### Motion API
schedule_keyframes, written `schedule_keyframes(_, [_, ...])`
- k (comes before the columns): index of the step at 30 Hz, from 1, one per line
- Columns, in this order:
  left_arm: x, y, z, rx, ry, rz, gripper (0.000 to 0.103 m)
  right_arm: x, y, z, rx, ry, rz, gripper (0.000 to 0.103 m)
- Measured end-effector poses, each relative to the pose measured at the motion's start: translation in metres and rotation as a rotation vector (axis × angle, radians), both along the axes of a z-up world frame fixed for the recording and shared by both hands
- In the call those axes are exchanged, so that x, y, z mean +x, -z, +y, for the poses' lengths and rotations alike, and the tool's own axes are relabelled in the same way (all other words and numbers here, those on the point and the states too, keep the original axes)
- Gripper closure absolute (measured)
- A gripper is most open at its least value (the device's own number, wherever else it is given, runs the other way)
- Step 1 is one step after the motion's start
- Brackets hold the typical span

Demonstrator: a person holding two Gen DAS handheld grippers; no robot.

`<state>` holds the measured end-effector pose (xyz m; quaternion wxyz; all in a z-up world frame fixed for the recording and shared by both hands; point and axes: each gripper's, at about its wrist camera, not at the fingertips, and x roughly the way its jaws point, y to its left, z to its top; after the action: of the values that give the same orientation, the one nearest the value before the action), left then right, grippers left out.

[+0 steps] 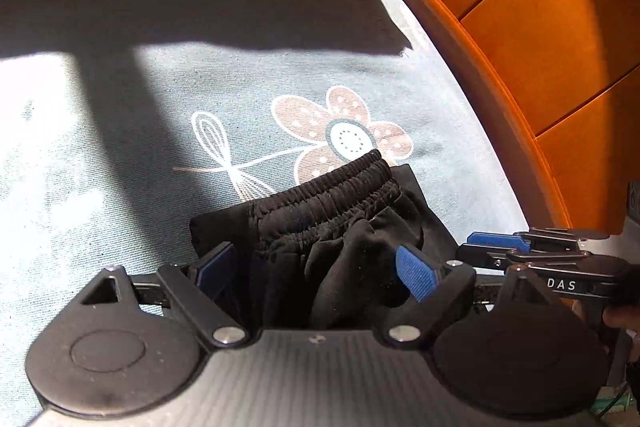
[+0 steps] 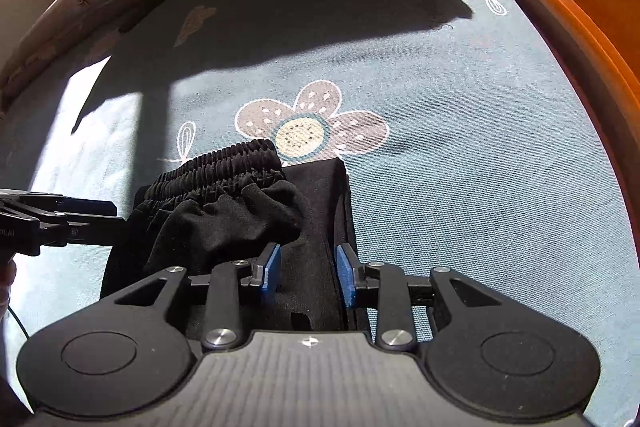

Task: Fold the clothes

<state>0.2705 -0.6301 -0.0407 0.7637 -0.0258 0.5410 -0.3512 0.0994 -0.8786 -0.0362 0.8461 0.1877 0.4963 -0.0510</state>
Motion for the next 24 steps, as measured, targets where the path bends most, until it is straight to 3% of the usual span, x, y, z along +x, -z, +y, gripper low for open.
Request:
schedule_keyframes(4, [0.017,0.032,-0.004,0.056,-0.039,0.08,0.016,-0.011,-0.001,0.016,0.011,0.037,0.005,0.064])
schedule_keyframes(10, [-0.016,-0.016,0.014,0.008,0.004,-0.016,0.016,-0.037,-0.017,0.035,-0.088,0.028,0.007,0.066])
schedule_keyframes(11, [-0.025,-0.024,0.016,-0.01,0.032,-0.021,0.016,-0.042,-0.02,0.039,-0.108,0.017,0.01,0.074])
schedule_keyframes(13, [-0.049,-0.032,0.014,-0.023,0.135,-0.025,0.016,-0.057,-0.024,0.054,-0.146,0.006,0.017,0.08])
schedule_keyframes(18, [-0.108,-0.032,0.014,0.018,0.4,-0.073,0.016,-0.08,-0.023,0.101,-0.204,-0.029,0.037,0.084])
schedule_keyframes(21, [-0.127,-0.024,0.022,0.023,0.493,-0.049,0.016,-0.076,-0.012,0.135,-0.253,-0.055,0.028,0.084])
schedule_keyframes(24, [-0.135,-0.02,0.031,0.027,0.563,-0.055,0.016,-0.064,0.017,0.151,-0.304,-0.046,0.08,0.084])
